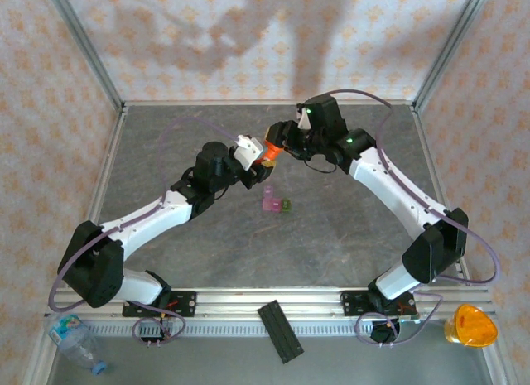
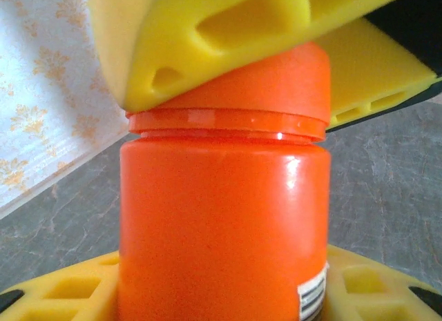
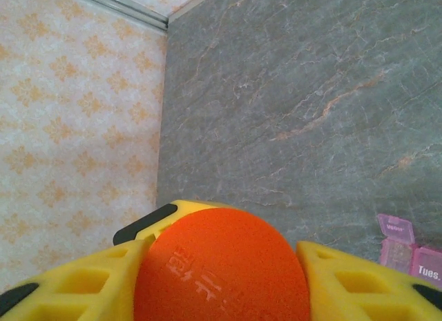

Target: Sort the pills into containers

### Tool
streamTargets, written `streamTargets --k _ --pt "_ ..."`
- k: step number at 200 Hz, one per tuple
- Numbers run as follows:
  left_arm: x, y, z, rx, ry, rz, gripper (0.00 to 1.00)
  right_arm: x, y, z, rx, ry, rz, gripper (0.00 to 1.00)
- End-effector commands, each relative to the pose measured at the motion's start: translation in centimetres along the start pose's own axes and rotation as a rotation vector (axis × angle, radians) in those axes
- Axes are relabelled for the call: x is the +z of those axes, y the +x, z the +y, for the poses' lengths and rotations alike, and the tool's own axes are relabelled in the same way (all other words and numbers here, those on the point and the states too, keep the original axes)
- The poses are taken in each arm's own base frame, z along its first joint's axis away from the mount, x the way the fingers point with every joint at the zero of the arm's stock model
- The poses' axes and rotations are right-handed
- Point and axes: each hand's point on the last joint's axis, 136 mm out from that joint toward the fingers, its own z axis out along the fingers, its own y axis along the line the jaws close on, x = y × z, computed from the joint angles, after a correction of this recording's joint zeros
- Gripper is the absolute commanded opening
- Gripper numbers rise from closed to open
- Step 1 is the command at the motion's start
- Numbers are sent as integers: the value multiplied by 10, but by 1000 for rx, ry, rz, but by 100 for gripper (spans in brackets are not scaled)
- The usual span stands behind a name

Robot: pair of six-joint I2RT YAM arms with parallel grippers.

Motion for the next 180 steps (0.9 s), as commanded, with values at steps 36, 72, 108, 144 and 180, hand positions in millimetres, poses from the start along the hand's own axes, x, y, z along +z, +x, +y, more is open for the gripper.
streamTargets --k 36,72,108,144,180 --pt "-12 -37 -8 -29 48 -113 0 -7 -4 13 -207 -164 38 38" --pt "-24 -45 -34 -83 205 -122 0 -17 18 17 -502 -303 168 40" --pt "-26 -45 -39 -116 235 -121 0 -16 19 16 -539 -314 207 42" --pt "-22 -36 -20 -97 117 -118 0 -29 -13 16 -408 -225 57 80" --pt "-21 -30 -1 -29 -7 -109 0 -49 -42 9 -150 -129 -94 86"
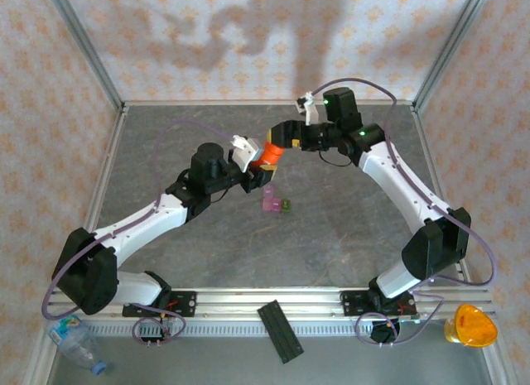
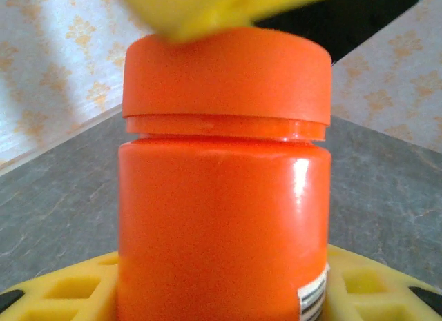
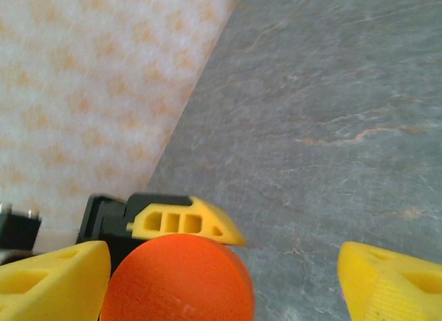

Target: Sort the pills into containers

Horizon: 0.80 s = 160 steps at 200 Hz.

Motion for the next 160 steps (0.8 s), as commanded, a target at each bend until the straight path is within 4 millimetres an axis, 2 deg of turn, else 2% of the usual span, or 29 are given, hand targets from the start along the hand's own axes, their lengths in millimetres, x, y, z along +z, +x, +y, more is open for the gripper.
streamTargets --k 1,14,30,55,112,160 --pt "-8 -23 14 91 -100 -82 0 -30 -29 2 159 78 -182 86" --pt "-8 -22 19 114 -131 -76 0 -31 -27 -12 288 144 -203 86" --pt "-7 -22 24 141 -162 -69 0 -27 -21 -20 374 182 -215 85" --pt "-3 -21 24 159 -158 -56 0 -16 -12 -18 389 223 -216 86" --pt "3 -23 22 156 -135 -55 0 9 -4 3 346 199 -165 85" --pt "6 -25 21 149 -128 -61 0 23 5 6 333 195 -127 77"
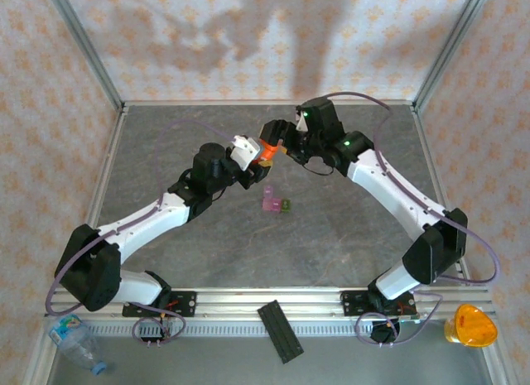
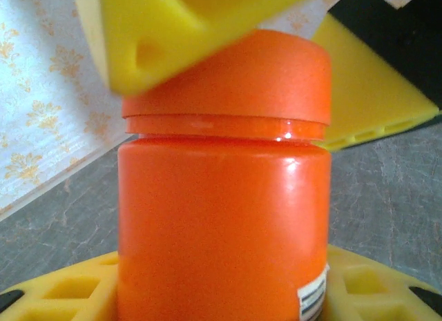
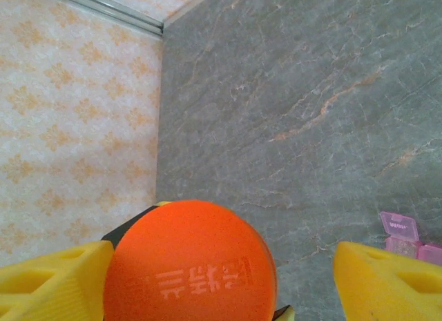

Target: Sort the pills into containers

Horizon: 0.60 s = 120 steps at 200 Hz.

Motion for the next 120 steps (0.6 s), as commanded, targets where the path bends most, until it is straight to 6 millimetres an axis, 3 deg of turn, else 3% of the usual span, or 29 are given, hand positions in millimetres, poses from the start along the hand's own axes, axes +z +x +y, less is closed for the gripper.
streamTargets --k 1,62,96,120 --pt "0 -32 1 33 -6 -88 0 -4 -7 12 -13 -15 -31 77" --pt "0 -33 0 21 0 -93 0 -9 -10 9 -75 2 -56 44" --pt "-8 -38 -5 3 28 -108 0 -16 -16 15 -191 -78 -76 42" --pt "-16 -44 -19 -19 104 -118 0 -24 -13 22 -390 -198 -52 44"
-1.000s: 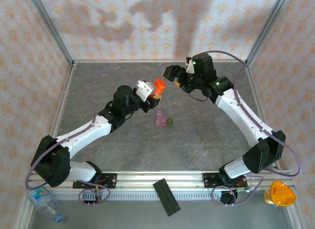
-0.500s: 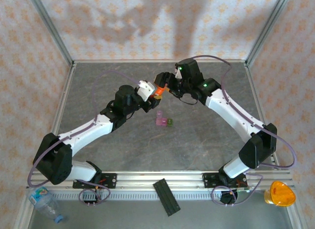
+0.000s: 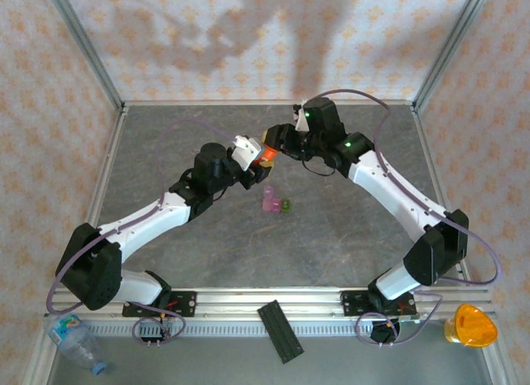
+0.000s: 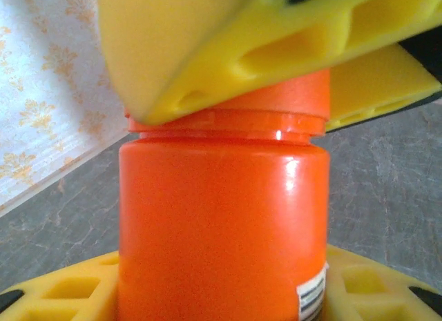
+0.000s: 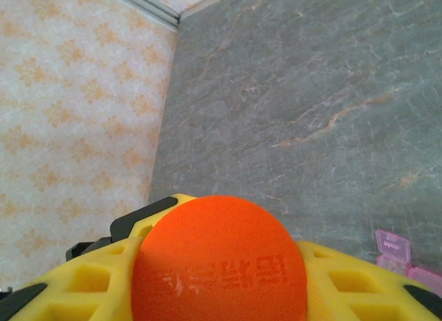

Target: Sort the pills into containers

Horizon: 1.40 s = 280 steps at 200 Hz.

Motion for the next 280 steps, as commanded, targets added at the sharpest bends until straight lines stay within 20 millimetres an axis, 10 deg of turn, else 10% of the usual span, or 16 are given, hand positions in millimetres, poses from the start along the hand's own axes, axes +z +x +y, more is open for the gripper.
streamTargets --k 1,68,125,182,280 --pt "-17 -43 -15 -8 86 -116 0 -19 -14 17 -243 -136 -56 44" --pt "-30 -51 -33 -82 190 -152 0 -30 -4 27 -361 -322 4 44" --pt "-25 -42 -15 -39 83 -127 0 -46 -24 24 -211 -226 -96 86" --pt "-18 -35 10 49 -74 -115 0 -43 -37 -30 255 72 -164 86" --pt "-7 -27 9 69 -66 -88 0 -18 -26 9 199 54 -145 85"
